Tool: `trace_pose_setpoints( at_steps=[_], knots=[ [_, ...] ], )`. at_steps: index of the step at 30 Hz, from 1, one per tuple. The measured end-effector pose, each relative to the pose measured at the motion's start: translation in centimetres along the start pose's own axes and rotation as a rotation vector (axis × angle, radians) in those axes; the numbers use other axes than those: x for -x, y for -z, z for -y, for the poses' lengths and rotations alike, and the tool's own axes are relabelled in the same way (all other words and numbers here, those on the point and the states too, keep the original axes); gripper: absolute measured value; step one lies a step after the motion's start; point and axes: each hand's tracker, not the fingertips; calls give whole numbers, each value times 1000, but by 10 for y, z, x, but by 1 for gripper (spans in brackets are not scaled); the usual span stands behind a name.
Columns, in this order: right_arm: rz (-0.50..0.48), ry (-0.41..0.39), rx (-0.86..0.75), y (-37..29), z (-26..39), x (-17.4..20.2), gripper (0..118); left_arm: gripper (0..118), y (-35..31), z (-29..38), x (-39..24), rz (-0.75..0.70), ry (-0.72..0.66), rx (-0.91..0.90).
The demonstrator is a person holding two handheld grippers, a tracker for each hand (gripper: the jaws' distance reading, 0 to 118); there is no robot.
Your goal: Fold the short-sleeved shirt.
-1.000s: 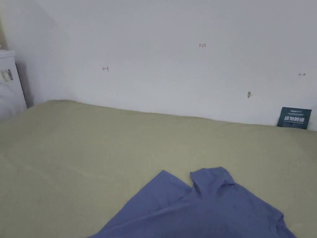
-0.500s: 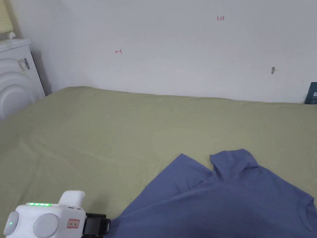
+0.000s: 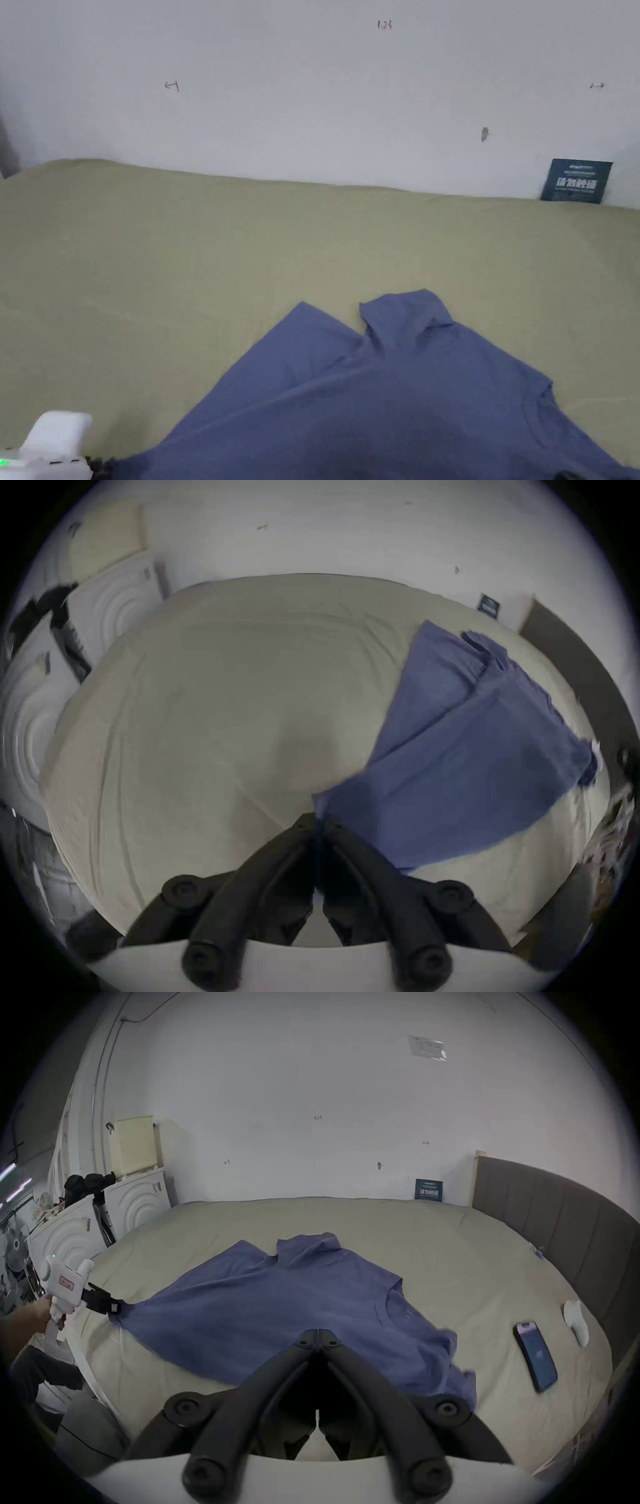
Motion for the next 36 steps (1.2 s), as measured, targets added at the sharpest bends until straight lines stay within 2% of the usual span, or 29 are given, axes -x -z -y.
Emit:
trace_pose_setpoints(
  at_steps=[4,7,8,9,10,11,12,14,17,19,20,23,24,25,27,28,29,31,33,34,36],
  knots=[
    [-18,-47,-31,52,-50,-23,0,3,3,5,-9,37,31,5],
    [-150,-23,47,121,-105,-53,0,3,-4,8,-11,28,35,-14],
    [-180,-28,101,149,-122,-61,8,3,-3,7,-7,37,29,-15],
    [-161,-84,164,176,-136,-64,28,3,-5,7,-9,39,25,-15],
    [-182,-139,238,207,-151,-67,62,3,-5,7,-8,35,24,-16],
    [-165,-189,323,238,-161,-66,103,3,-3,7,-5,34,26,-13],
    [-169,-253,394,266,-167,-64,114,3,-2,8,-4,33,30,-7],
    [-200,-306,469,312,-173,-65,111,3,0,8,-11,38,35,17],
    [-175,-378,621,377,-166,-64,110,3,10,9,-10,28,36,36],
    [-94,-448,688,402,-159,-60,102,3,10,9,-7,36,16,29],
    [-103,-462,682,411,-156,-62,96,3,10,9,-5,41,8,34],
    [-149,-438,692,431,-147,-66,94,3,12,9,-5,50,2,33],
    [-169,-411,680,432,-147,-66,90,3,13,10,-4,53,4,32],
    [-188,-384,643,431,-148,-66,79,3,15,10,2,57,-1,32],
    [-246,-316,605,433,-151,-69,43,3,17,11,7,68,-15,28],
    [-242,-313,602,431,-151,-68,14,3,17,12,9,73,-26,24],
    [-256,-324,604,428,-150,-66,2,3,16,9,5,75,-27,24],
    [-258,-362,591,404,-150,-54,2,3,15,10,4,75,-31,17],
    [-266,-340,595,395,-156,-50,2,3,12,8,1,72,-28,14],
    [-239,-327,560,391,-154,-49,2,3,9,7,0,71,-27,12],
    [-266,-274,451,364,-169,-53,2,3,0,4,2,27,-6,-32]
  ],
)
